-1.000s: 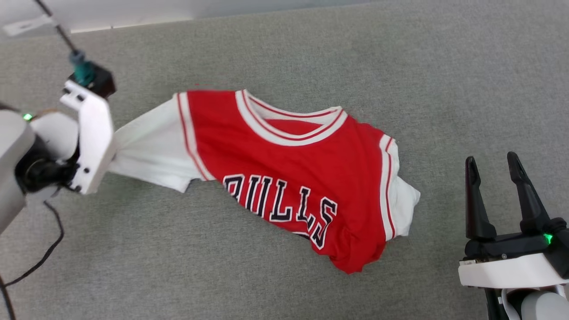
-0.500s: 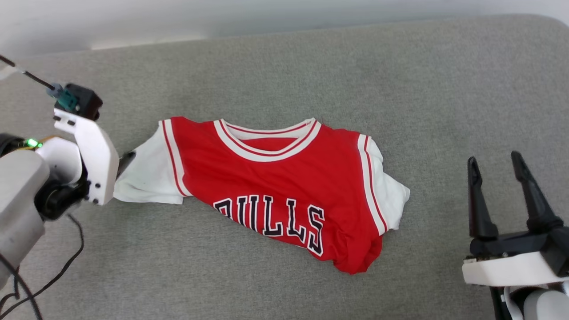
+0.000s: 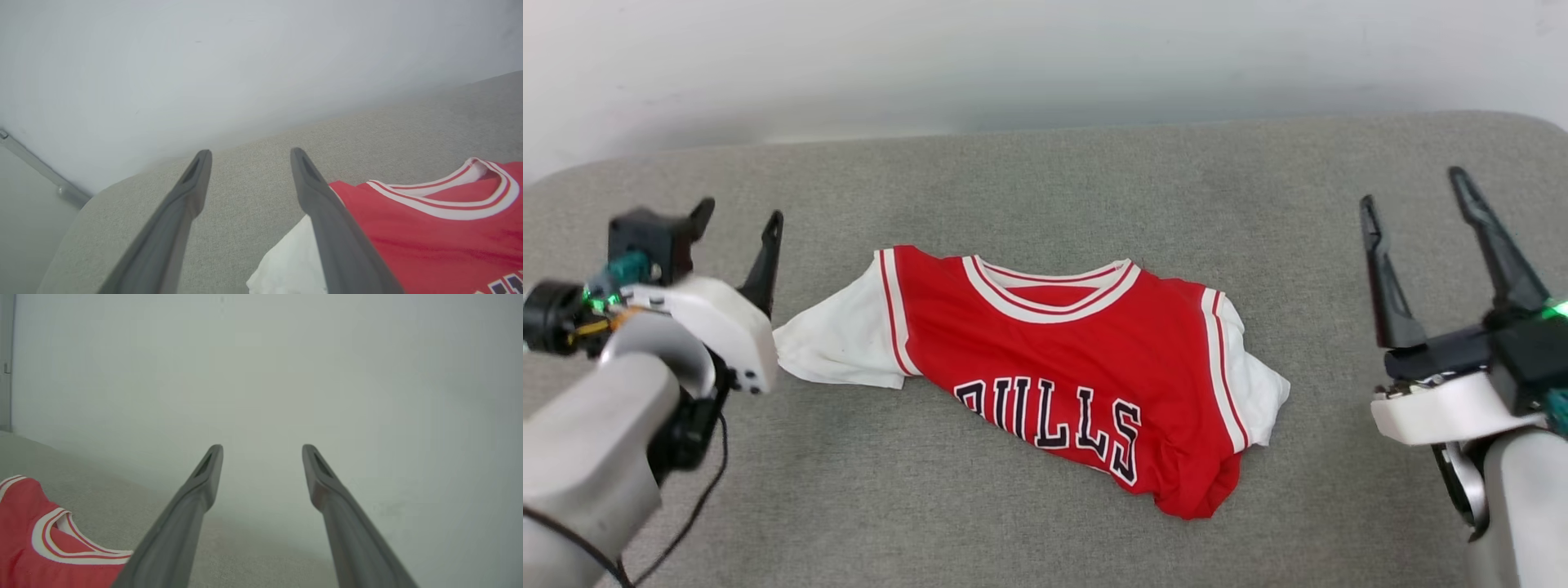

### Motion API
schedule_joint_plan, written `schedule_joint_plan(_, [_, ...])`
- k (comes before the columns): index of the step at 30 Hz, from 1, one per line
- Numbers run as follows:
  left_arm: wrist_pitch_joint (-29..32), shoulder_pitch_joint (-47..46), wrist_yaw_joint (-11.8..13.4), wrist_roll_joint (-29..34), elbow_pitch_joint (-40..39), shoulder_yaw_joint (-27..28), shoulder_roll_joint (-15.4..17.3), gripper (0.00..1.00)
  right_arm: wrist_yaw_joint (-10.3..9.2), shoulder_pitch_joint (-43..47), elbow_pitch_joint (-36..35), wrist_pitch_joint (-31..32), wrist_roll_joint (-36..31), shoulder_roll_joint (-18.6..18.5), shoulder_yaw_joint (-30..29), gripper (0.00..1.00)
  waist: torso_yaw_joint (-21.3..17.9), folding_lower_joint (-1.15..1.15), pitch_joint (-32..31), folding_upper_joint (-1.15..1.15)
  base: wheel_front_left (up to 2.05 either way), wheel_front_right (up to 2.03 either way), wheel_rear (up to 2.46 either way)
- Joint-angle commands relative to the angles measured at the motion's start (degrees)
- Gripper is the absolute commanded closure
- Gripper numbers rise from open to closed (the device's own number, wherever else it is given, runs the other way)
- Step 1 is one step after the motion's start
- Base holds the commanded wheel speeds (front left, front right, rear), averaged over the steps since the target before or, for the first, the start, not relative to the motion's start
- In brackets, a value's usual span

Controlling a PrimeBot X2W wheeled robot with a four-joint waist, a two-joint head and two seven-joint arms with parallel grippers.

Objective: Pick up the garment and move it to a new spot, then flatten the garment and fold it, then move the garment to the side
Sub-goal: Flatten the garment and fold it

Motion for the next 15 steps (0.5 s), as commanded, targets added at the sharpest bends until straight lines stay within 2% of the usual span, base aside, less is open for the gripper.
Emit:
schedule_joint_plan(1, [-0.5,2.1,1.7,0.8,-1.6,1.4,-0.2,0.0,-0.04,-1.2,1.9,-0.1,0.6,-1.7,1.2,0.0,0.3,0.0,-0.5,0.0,0.0,0.0,0.0])
schedule_joint_plan(4, [-0.8,7.7,6.4,4.8,-7.8,7.8,-0.7,0.0,-0.04,-4.0,6.8,1.4,3.3,-5.5,5.3,0.0,0.6,0.0,-0.9,0.0,0.0,0.0,0.0])
schedule_joint_plan(9, [-0.7,19.6,12.6,14.1,-17.4,19.1,-3.6,0.0,-0.04,-8.9,11.1,12.4,11.5,-13.8,15.4,0.0,1.2,0.0,-0.8,0.0,0.0,0.0,0.0])
schedule_joint_plan(12, [-0.7,26.9,14.7,19.7,-21.7,25.2,-6.3,0.0,-0.04,-11.8,11.8,20.9,18.9,-19.0,22.7,0.0,1.6,0.0,-0.4,0.0,0.0,0.0,0.0])
schedule_joint_plan(15, [-0.7,32.5,15.4,25.1,-24.9,30.4,-9.7,0.0,-0.04,-14.6,11.5,28.8,26.7,-24.0,29.2,0.0,2.0,0.0,0.3,0.0,0.0,0.0,0.0])
